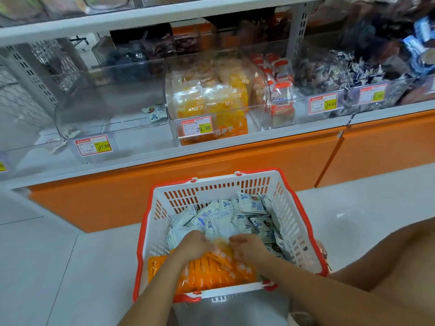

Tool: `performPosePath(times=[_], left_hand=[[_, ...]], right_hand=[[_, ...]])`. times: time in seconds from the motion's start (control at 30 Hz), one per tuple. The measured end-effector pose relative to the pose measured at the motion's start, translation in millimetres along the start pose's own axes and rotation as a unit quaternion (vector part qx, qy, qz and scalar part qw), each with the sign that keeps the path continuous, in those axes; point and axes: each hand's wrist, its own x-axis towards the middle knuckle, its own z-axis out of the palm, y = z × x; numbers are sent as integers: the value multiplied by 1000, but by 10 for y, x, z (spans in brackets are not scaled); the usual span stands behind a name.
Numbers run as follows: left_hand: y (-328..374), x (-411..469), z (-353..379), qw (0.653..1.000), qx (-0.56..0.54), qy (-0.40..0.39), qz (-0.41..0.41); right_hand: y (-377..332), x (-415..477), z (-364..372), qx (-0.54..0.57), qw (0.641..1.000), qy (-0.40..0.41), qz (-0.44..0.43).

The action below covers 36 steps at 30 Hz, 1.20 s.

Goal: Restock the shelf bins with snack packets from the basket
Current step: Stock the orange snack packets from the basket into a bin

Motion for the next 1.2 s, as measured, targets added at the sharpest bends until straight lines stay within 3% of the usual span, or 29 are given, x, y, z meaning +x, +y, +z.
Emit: performPosePath(times=[0.1, 0.2, 0.27, 0.37, 0.47, 0.6, 0.7, 0.9, 1.2], left_hand=[[50, -35, -147, 999, 9, -3, 49], [210, -144, -447, 993, -24, 37, 108], [353, -250, -661, 985, -54, 78, 144], [628, -436, -976, 955, -126, 170, 206], [962, -576, -1273, 915, -123, 292, 250], [1297, -592, -1571, 871, -12, 421, 253], [1409, -395, -1692, 864, 68, 423, 262], [1424, -78, -1714, 854, 74, 437, 275], [1256, 101, -1702, 826, 82, 465, 307]], right_hand=[[-167, 70, -133, -4, 1000, 8, -18], [-465, 127, -423, -38, 989, -112, -89], [-688, 76, -642, 2, 986, -124, -108], [-1155, -76, -966, 11, 981, -36, -191], [-1729, -303, -1299, 5, 957, 94, -275], [-2325, -478, -1809, -19, 867, 334, -369], [-2709, -398, -2102, -189, 804, 457, -331], [-3351, 78, -2132, -450, 738, 445, -234], [-3537, 783, -1941, -565, 760, 270, -171]])
